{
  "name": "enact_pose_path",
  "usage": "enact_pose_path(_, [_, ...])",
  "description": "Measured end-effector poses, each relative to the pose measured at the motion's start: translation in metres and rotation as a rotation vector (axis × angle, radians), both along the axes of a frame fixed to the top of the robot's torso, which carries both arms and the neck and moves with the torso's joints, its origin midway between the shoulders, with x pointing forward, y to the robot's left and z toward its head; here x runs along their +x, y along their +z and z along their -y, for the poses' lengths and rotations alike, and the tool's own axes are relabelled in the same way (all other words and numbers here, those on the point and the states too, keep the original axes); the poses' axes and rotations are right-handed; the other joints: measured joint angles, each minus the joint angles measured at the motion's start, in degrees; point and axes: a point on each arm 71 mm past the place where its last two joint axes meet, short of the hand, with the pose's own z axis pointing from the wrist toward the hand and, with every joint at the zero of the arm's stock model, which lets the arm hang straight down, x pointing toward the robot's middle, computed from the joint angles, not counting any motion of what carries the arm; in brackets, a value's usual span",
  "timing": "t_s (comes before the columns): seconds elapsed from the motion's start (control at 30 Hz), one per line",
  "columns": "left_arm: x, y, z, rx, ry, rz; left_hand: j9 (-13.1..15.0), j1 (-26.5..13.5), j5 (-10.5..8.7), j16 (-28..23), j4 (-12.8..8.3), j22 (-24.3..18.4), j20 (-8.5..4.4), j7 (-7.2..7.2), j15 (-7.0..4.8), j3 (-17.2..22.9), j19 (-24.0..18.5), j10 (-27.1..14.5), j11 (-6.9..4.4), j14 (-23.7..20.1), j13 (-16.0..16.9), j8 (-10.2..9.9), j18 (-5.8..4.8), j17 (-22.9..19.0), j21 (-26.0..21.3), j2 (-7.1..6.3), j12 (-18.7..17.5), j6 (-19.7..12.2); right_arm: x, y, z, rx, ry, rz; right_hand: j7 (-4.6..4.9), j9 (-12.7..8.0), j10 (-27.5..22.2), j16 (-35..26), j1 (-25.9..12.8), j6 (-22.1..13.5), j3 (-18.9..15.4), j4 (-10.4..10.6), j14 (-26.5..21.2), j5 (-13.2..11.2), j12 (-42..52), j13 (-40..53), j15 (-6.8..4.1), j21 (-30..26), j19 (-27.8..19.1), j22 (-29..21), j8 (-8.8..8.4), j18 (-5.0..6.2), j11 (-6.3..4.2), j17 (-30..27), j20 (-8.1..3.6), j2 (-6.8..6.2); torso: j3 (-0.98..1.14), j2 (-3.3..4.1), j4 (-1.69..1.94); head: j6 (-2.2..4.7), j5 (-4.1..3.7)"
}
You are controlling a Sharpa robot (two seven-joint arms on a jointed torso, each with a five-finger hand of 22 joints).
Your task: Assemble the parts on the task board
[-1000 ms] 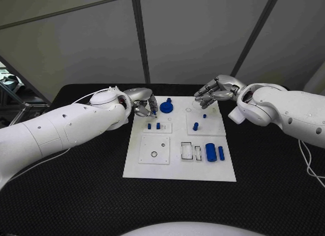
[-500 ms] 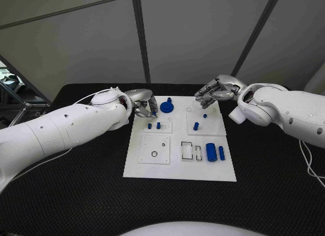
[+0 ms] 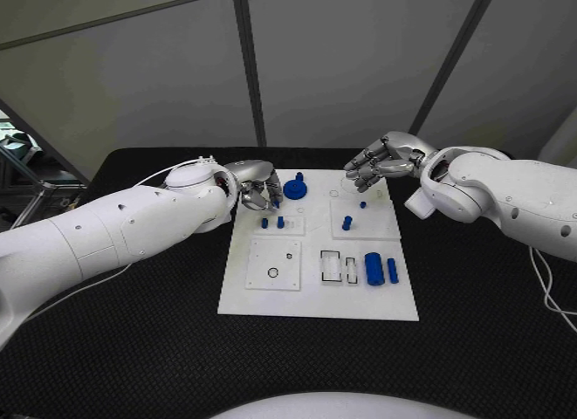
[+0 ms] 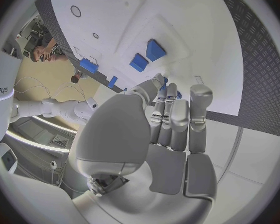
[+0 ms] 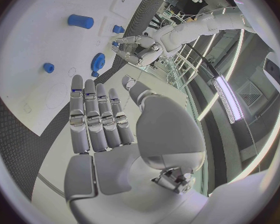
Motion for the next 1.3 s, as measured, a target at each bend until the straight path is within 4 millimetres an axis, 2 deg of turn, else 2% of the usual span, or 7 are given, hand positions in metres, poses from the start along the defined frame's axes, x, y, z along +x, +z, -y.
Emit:
enact_pose_path(0.57, [0.0016,-0.0024,0.0035,0.004,-0.001,-0.009,0.1,0.0,0.0,0.0,-0.2,0.0,0.0,0.0,0.0,-0.2,0.0,0.0,0.0,0.0,-0.1,-0.4,0.0,-0.6,0.0,0.0,-0.5,0.0,-0.0002,0.0001,-0.0005,0.0,0.001,0.0,0.0,0.0,0.0,0.0,0.0,0.0,0.0,0.0,0.0,0.0,0.0,0.0,0.0,0.0,0.0,0.0,0.0,0.0,0.0,0.0,0.0,0.0,0.02,0.0,0.0,-0.09,-0.09])
enact_pose_path(0.7, [0.002,-0.0029,0.004,0.006,0.0,-0.013,-0.2,-0.2,0.0,0.0,-0.3,0.0,0.32,0.23,0.35,-0.3,-0.3,0.0,0.0,-0.4,-0.3,-0.9,0.0,-1.1,-0.9,-0.24,-1.2,-0.2,-0.0003,0.0001,-0.0006,0.001,0.002,0.0,0.0,0.0,0.0,0.0,0.0,0.0,0.0,0.0,0.0,0.0,0.0,0.0,0.0,0.0,0.0,0.0,0.0,0.0,0.0,0.0,0.0,0.0,0.0,0.0,0.0,-0.15,-0.15])
enact_pose_path(1.03, [0.0022,-0.0045,0.0016,0.013,0.01,-0.021,-0.6,-0.7,0.01,-0.3,-0.3,0.0,0.72,0.52,1.02,-0.3,-0.7,-0.7,0.75,-1.0,-0.6,-1.5,0.0,-2.2,-1.6,-0.68,-2.2,-0.5,-0.0004,0.0001,0.0003,0.0,0.0,0.0,0.0,0.0,0.0,0.0,0.0,0.0,0.0,0.0,0.0,0.0,0.0,0.0,0.0,0.0,0.0,0.0,0.0,0.0,0.0,0.0,0.0,0.0,-0.01,0.0,0.07,-0.36,-0.2])
enact_pose_path(1.2, [0.002,-0.0047,0.0006,0.014,0.012,-0.022,-0.8,-0.7,0.01,-0.3,-0.5,0.0,0.93,0.73,1.03,-0.5,-0.9,-1.1,1.05,-1.5,-0.8,-1.8,0.01,-2.7,-1.6,-0.69,-2.8,-0.7,-0.0004,0.0001,0.0005,0.0,0.0,0.0,0.0,0.0,0.0,0.0,0.0,0.0,0.0,0.0,0.0,0.0,0.0,0.0,0.0,0.0,0.0,0.0,0.0,0.0,0.0,0.0,0.0,0.0,-0.02,0.0,0.08,-0.41,-0.13])
enact_pose_path(1.3, [0.0018,-0.0047,0.0007,0.014,0.012,-0.022,-0.9,-0.7,0.01,-0.3,-0.5,0.0,0.93,0.73,1.04,-0.5,-0.9,-1.2,1.17,-1.4,-0.9,-2.0,0.0,-2.8,-1.6,-1.14,-2.8,-0.7,-0.0004,0.0001,0.0006,0.0,0.0,-0.001,0.0,0.0,0.0,0.0,0.0,0.0,0.0,0.0,0.0,0.0,0.0,0.0,0.0,0.0,0.0,0.0,0.0,0.0,0.0,0.0,0.0,0.0,-0.02,0.0,0.08,-0.41,-0.08])
